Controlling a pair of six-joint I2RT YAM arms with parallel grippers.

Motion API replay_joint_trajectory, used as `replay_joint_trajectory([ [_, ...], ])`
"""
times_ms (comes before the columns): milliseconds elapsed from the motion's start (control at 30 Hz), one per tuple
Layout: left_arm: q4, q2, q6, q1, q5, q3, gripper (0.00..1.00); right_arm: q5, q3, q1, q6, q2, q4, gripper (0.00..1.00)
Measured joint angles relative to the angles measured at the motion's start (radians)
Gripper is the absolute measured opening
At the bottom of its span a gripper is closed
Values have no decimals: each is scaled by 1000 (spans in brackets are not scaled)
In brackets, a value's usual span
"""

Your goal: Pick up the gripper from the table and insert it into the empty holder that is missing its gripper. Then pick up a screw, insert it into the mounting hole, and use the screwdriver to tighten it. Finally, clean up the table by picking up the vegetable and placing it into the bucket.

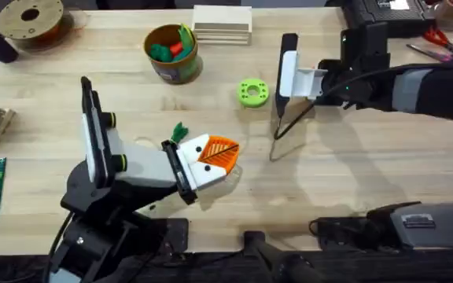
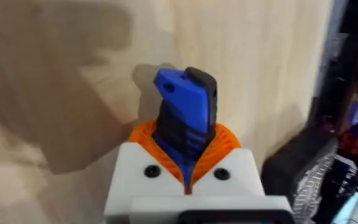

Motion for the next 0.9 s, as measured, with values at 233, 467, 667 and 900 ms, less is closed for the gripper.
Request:
replay_joint_trajectory([
  [233,0,0,0,0,0,0,6,-6,14,0,88,-15,-40,805],
  [467,0,0,0,0,0,0,6,-7,19,0,335,-45,-69,988],
  [667,0,0,3,0,0,0,382,-15,19,2,714,-217,-72,989],
  [900,0,0,0,0,0,0,986,-16,19,4,921,-330,-72,990],
])
